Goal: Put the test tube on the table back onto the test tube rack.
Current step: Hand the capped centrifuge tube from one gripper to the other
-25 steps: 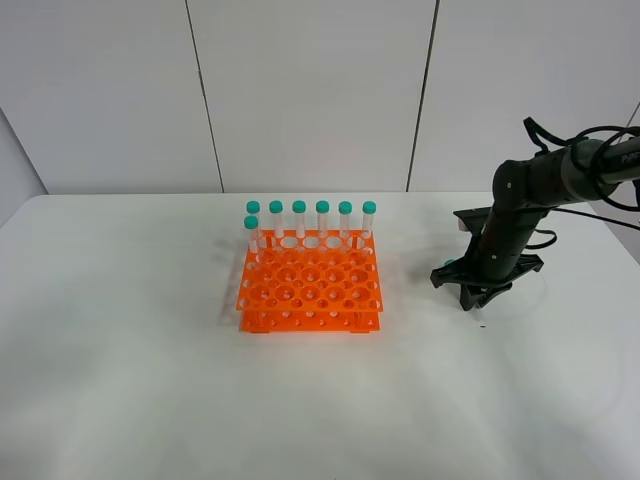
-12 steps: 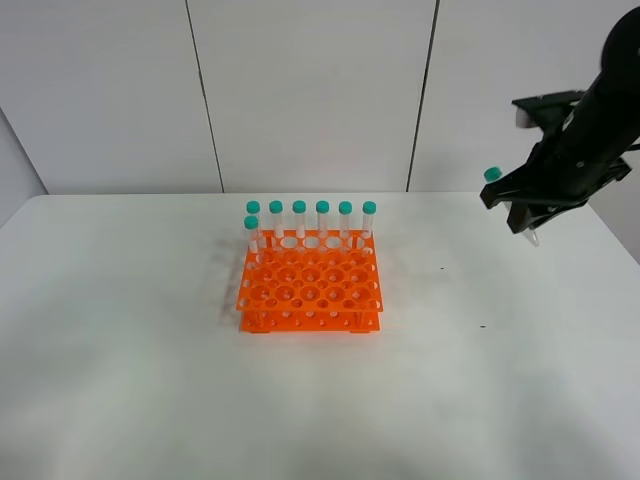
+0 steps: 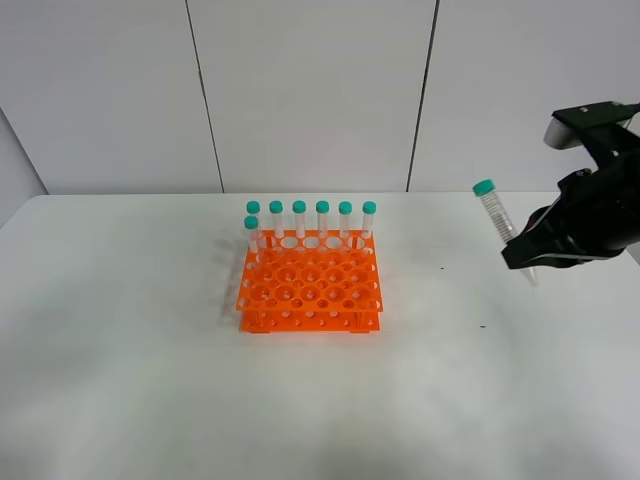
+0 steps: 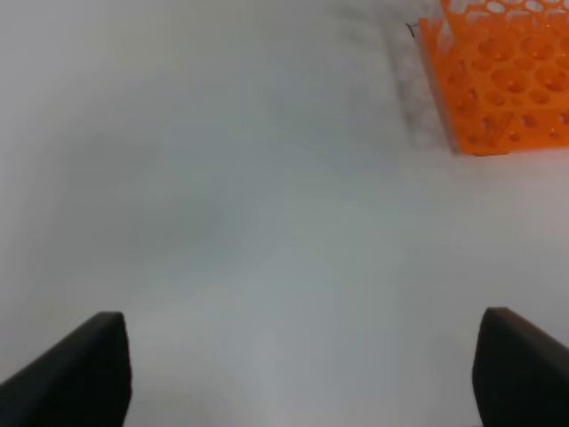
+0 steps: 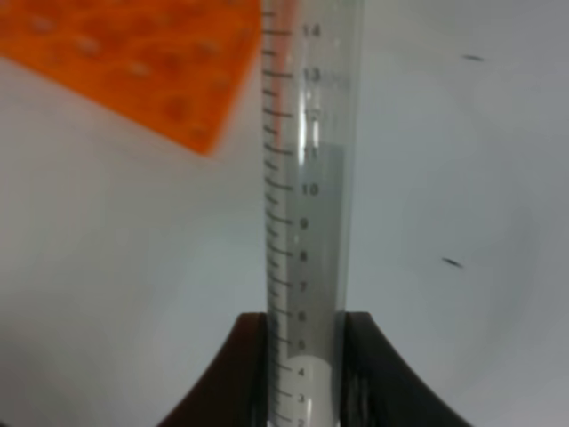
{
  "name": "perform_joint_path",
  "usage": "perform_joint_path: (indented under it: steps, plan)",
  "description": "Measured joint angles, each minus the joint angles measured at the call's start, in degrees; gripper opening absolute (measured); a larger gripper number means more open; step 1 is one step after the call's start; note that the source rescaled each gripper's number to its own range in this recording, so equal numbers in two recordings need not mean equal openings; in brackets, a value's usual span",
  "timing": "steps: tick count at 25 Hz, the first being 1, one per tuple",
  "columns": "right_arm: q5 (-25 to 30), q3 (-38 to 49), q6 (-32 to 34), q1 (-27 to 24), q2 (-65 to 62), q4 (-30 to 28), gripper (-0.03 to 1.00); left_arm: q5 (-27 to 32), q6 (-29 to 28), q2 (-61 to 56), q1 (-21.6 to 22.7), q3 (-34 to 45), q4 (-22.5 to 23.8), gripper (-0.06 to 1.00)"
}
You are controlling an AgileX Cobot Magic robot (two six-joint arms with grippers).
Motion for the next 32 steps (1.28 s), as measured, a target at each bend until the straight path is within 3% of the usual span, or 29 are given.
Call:
perform_joint_path:
  steps: [3, 5, 15, 19, 23, 26, 28, 32]
  plan:
    - [-2.9, 1.7, -10.2, 2.1, 0.0, 7.5, 0.03, 0.0, 0.0, 0.0, 0.0, 0.0, 0.0, 1.0]
    - [-5.0, 1.8, -13.7, 5.0, 0.0, 10.7, 0.03, 0.0, 0.0, 0.0, 0.0, 0.0, 0.0, 1.0]
    - [-6.4, 1.8, -20.8, 15.5, 9.3, 16.5, 0.03, -0.6, -0.4, 0.0, 0.0, -0.4, 0.0, 1.0]
    - [-8.7, 1.8, -25.9, 19.3, 10.8, 21.1, 0.03, -2.8, -0.7, 5.1, 0.0, -4.8, -3.1, 1.0]
    - [-11.0, 1.8, -28.8, 20.8, 10.8, 24.9, 0.03, -8.7, 0.6, 16.3, 0.0, -9.4, -9.4, 1.0]
    - [-11.3, 1.8, -29.2, 20.8, 10.9, 27.3, 0.03, -14.9, 6.3, 26.4, 0.0, -10.7, -16.2, 1.0]
    - [-11.7, 1.8, -29.5, 20.8, 10.9, 28.2, 0.03, -19.1, 11.7, 34.4, 0.0, -10.7, -22.9, 1.0]
    - [-12.4, 1.8, -29.8, 20.8, 10.9, 28.5, 0.03, -23.2, 28.2, 48.7, 0.0, -10.8, -42.9, 1.0]
